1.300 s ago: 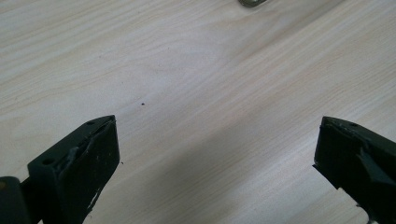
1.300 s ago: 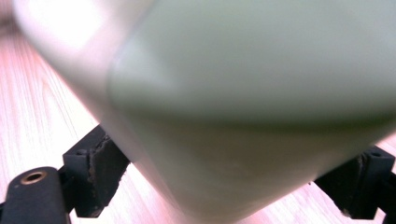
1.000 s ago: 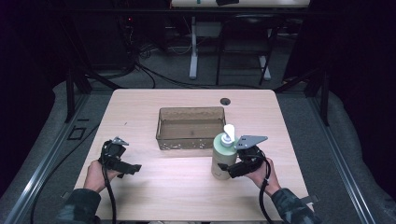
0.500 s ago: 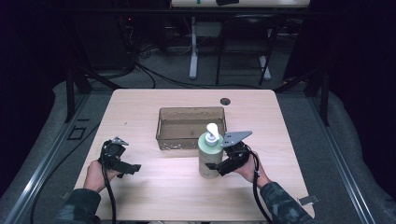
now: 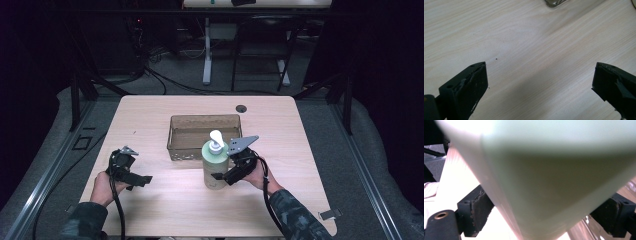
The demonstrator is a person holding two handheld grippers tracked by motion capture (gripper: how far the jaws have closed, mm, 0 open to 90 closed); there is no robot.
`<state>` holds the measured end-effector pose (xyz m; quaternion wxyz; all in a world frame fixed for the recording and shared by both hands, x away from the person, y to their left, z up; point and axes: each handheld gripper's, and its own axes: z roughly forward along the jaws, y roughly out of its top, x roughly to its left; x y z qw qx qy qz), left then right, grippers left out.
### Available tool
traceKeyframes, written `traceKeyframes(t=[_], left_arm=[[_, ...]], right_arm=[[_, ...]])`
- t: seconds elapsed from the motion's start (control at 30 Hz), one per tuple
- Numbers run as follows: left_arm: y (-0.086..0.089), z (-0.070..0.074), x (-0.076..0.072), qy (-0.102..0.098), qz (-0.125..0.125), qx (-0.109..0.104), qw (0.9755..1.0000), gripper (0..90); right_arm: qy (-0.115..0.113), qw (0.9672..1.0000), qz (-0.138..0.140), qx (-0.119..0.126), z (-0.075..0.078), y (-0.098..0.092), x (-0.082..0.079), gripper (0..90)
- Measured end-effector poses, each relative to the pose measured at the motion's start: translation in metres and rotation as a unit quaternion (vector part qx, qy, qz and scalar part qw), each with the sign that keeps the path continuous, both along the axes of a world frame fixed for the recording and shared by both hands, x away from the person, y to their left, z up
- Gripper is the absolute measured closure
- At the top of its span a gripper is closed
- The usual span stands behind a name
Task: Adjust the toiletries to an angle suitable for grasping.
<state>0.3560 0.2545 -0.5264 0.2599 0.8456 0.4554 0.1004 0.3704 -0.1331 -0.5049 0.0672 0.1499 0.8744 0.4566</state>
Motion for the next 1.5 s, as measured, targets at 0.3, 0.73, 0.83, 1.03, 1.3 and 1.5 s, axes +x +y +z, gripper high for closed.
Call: traceKeyframes(t=[0.3,0.73,0.83,1.03,1.3,1.5], left_arm=[[-0.006,0.008,-0.001,-0.006,-0.017,-0.007,0.9998,0.0],[-0.022,0.029,0.004,-0.017,-0.062,-0.022,0.9977,0.0],[-0.033,0.042,0.008,-0.023,-0.085,-0.020,0.9959,0.0],[-0.049,0.061,0.014,-0.027,-0.110,-0.026,0.9932,0.0],[-0.065,0.082,0.020,-0.031,-0.148,-0.022,0.9883,0.0],[-0.084,0.101,0.029,-0.029,-0.178,-0.027,0.9832,0.0]], right_arm=[[0.051,0.9970,-0.046,-0.036,0.009,-0.026,-0.012,0.0],[0.083,0.9799,-0.133,-0.123,0.011,-0.088,-0.052,0.5],[0.089,0.9714,-0.158,-0.154,0.003,-0.102,-0.060,1.8],[0.108,0.9610,-0.191,-0.168,-0.008,-0.121,-0.059,0.5],[0.110,0.9556,-0.207,-0.179,-0.010,-0.130,-0.056,1.4],[0.121,0.9531,-0.216,-0.174,-0.017,-0.141,-0.053,1.3]])
